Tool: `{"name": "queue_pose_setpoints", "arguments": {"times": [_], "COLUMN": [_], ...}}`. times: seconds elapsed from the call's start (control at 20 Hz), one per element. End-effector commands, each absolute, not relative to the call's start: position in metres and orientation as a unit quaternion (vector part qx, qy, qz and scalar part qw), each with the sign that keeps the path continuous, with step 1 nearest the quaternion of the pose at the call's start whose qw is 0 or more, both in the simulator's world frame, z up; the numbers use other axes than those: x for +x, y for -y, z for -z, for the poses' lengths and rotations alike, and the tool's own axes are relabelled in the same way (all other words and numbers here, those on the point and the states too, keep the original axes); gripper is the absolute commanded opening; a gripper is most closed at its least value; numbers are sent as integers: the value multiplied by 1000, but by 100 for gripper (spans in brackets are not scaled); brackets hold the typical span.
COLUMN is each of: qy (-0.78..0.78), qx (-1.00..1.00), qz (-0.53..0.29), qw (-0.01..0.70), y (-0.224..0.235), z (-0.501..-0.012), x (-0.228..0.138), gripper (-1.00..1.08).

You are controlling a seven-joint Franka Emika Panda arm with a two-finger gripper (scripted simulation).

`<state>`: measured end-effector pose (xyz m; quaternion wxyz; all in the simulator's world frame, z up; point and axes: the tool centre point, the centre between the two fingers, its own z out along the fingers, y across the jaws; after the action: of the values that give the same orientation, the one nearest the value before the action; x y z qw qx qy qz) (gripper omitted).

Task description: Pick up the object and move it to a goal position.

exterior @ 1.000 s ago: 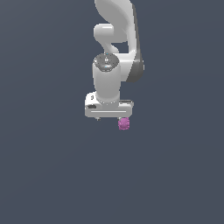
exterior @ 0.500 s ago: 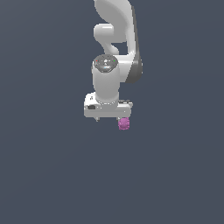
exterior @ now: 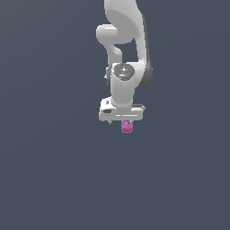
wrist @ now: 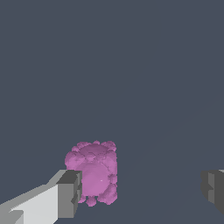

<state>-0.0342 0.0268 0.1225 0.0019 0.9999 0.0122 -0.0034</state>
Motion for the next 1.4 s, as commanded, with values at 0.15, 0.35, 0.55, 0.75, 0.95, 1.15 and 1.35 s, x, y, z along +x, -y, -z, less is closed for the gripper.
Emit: {"name": "queue_pose_setpoints", "arguments": {"times": [0.15, 0.35, 0.55, 0.75, 0.95, 1.15, 1.35], "qy": [-19, -21, -22, -22, -22, -22, -22], "qx": [1000, 1000, 1000, 1000, 1000, 1000, 1000], "qz": [1, 0, 0, 1, 1, 0, 0], "qw": [1, 0, 0, 0, 0, 0, 0], "y": [-56, -66, -70, -69, -70, -70, -70], "z": [-101, -92, -89, -87, -74, -53, -41], "x": [-55, -64, -67, -67, -67, -68, -68], "gripper": [100, 100, 100, 100, 100, 100, 100]}}
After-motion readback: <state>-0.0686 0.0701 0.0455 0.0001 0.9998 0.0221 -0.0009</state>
